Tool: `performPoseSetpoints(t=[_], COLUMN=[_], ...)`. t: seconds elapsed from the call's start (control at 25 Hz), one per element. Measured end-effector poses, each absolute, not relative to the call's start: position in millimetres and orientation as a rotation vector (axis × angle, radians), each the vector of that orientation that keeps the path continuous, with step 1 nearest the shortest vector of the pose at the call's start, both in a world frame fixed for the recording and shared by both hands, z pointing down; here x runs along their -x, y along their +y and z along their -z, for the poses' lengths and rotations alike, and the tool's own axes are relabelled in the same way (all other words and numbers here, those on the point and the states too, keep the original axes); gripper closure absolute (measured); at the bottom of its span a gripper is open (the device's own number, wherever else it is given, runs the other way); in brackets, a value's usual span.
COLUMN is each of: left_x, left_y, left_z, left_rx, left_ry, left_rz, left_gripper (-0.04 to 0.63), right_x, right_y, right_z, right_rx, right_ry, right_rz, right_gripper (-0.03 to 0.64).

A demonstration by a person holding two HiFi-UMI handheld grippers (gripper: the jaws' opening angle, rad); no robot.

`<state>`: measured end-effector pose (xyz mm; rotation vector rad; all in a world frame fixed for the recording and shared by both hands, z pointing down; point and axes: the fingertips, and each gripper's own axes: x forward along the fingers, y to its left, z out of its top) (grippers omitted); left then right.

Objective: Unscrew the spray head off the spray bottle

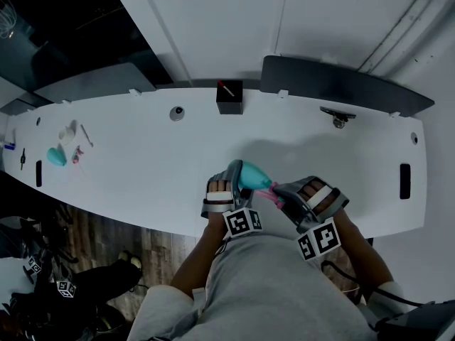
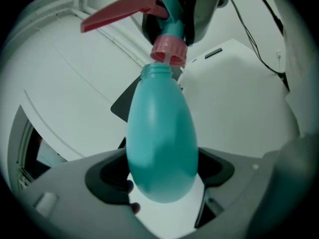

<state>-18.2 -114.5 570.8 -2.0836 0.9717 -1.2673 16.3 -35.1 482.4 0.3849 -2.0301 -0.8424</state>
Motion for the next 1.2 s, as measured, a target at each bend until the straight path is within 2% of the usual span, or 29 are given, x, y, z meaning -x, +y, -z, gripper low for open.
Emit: performPoseSetpoints(t=[0.4, 0.72, 0.84, 0.96, 1.2], left_x=[14, 54, 84, 83, 50], left_y=[-112, -127, -134, -134, -116], left_z=[-541, -528, -537, -529, -526], left_rx=[2.437, 2.671, 2.727, 2.743, 2.884], left_ry=[1.233, 1.571, 1.746, 1.724, 1.653], left_rz=[0.986, 0.721, 0.659, 0.618, 0.543], left_gripper=[0.198, 0.198, 0.198, 0.198, 0.198], right_x=[-26, -60, -90, -102, -55], right_y=[-26, -23, -38, -65, -99], right_z=[-419, -380, -388, -416, -493], right_rx=[-0.628, -0.827, -1.073, -1.301, -1.454], right_ry=[-2.375, -2.554, -2.538, -2.464, -2.382], right_rz=[0.799, 0.632, 0.435, 0.281, -0.077], right_gripper=[0.506, 0.509, 0.509, 0.509, 0.509])
